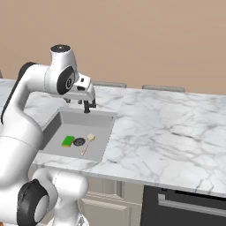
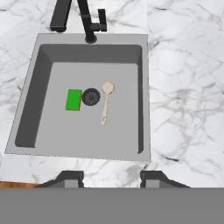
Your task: Pick up the sponge and dish brush from the sink, and place them back in the cabinet, and close the cabinet door.
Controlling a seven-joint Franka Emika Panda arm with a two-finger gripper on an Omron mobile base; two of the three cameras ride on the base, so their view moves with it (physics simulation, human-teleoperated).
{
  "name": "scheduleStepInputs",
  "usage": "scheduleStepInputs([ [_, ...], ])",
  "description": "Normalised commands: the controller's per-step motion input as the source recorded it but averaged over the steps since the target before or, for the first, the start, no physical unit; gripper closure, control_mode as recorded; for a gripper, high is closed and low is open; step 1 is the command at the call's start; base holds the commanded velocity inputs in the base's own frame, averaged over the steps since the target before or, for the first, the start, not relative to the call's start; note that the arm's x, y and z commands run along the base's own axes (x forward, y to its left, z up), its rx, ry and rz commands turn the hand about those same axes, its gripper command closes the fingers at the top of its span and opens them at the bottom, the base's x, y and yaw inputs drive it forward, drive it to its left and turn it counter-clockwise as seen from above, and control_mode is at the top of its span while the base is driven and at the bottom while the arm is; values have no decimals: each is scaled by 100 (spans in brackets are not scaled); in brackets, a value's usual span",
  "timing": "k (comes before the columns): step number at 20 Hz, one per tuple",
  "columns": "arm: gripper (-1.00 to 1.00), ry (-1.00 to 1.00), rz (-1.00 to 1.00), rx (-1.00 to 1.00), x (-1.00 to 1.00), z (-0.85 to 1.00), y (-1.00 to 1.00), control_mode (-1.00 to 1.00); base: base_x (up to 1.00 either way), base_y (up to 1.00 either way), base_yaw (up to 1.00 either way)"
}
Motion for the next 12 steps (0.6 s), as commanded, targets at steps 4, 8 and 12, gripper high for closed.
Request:
scheduleStepInputs([
  [4,-100,0,0,0,0,-1,0,-100,0,0,0],
  [8,-100,0,0,0,0,-1,0,-100,0,0,0],
  [12,-100,0,0,0,0,-13,0,-100,0,0,0],
])
